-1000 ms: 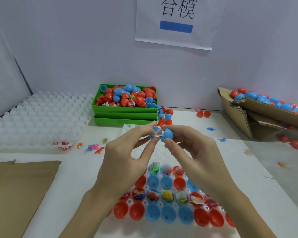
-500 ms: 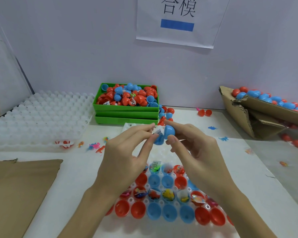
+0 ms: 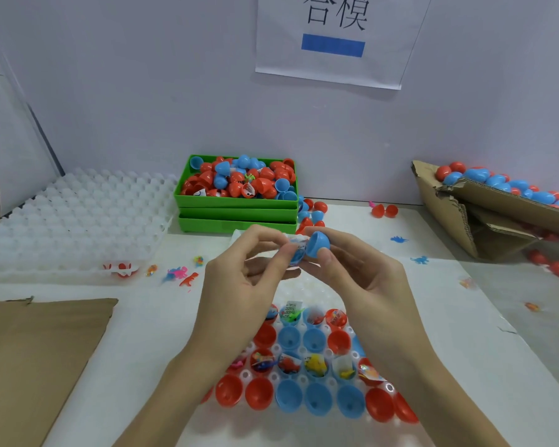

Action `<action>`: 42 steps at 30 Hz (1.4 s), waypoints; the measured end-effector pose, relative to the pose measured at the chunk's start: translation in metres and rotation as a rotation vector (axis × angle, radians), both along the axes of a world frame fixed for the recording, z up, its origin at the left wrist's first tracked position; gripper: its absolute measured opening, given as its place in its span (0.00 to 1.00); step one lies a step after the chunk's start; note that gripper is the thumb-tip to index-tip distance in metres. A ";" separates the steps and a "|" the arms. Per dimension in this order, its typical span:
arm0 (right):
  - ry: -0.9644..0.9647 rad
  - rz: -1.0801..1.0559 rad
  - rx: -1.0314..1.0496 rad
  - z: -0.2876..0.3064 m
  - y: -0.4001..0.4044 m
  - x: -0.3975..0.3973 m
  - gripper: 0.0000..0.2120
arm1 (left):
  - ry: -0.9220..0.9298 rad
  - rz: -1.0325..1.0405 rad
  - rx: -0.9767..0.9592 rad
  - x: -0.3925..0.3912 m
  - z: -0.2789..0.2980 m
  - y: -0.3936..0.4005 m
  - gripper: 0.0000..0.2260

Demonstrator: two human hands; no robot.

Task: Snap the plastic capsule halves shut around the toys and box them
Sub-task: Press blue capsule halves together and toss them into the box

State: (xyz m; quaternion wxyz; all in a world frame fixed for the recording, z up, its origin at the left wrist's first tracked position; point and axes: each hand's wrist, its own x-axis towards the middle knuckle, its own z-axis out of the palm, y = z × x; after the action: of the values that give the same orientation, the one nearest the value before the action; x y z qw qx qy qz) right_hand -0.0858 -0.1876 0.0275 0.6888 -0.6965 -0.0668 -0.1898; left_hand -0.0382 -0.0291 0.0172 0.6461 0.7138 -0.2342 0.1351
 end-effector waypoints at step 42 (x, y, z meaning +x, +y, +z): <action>-0.149 -0.089 -0.312 -0.013 0.004 0.006 0.18 | 0.022 0.027 -0.061 0.005 -0.002 0.009 0.09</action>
State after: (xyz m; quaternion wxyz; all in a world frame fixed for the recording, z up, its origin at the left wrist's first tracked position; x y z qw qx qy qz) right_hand -0.0796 -0.1834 0.0149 0.5563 -0.7813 -0.1153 -0.2584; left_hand -0.0330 -0.0199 0.0151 0.6681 0.6983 -0.2131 0.1431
